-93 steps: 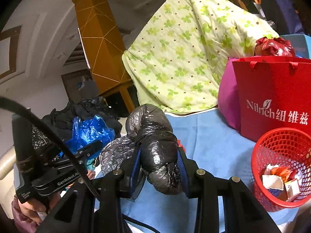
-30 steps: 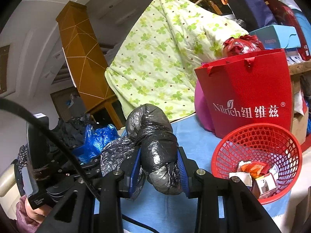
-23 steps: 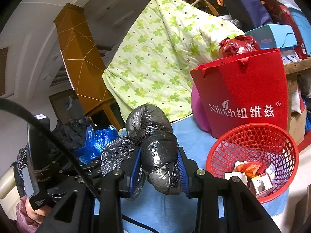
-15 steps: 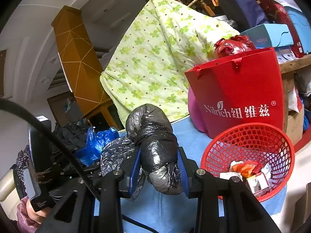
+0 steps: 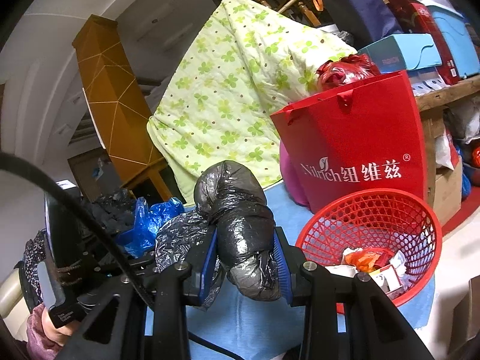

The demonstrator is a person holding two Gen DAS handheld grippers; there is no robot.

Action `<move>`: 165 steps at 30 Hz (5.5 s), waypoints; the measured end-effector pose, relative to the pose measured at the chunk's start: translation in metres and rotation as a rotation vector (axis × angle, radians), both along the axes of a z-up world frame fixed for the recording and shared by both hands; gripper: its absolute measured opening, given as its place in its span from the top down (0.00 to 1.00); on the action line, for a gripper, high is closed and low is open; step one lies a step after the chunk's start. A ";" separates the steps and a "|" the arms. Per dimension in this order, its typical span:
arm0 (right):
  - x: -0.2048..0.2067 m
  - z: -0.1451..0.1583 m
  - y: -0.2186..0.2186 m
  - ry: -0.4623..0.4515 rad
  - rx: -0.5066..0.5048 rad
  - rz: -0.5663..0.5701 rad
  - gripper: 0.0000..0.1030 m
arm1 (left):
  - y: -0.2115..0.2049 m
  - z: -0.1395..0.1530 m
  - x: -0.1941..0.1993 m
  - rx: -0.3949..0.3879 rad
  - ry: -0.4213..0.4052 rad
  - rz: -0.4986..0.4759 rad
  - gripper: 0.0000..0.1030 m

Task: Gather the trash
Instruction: 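Carry the blue and black bags toward the red mesh basket with both grippers, then lower both bags into the basket and open both grippers, then move both open grippers back over the red bag and white box on the towel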

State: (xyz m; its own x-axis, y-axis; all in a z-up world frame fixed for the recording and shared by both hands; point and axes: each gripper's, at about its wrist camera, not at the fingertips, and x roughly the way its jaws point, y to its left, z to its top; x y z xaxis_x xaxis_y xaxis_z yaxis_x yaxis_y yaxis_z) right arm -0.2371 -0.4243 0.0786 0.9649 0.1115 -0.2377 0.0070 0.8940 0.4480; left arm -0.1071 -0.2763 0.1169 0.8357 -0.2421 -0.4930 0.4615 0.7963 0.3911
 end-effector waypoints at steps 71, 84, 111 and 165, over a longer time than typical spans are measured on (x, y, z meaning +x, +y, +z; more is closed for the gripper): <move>-0.051 -0.026 -0.094 -0.018 0.138 -0.213 0.63 | -0.117 -0.022 -0.023 0.105 0.023 -0.212 0.44; -0.028 -0.035 -0.116 0.047 0.106 -0.280 0.63 | -0.131 -0.040 0.003 0.035 0.170 -0.220 0.44; 0.018 -0.054 -0.117 0.121 0.162 -0.384 0.34 | -0.084 -0.058 0.049 -0.246 0.366 -0.279 0.31; 0.199 -0.081 0.194 0.472 -0.265 0.082 0.34 | 0.268 -0.199 0.120 -0.411 0.158 0.498 0.31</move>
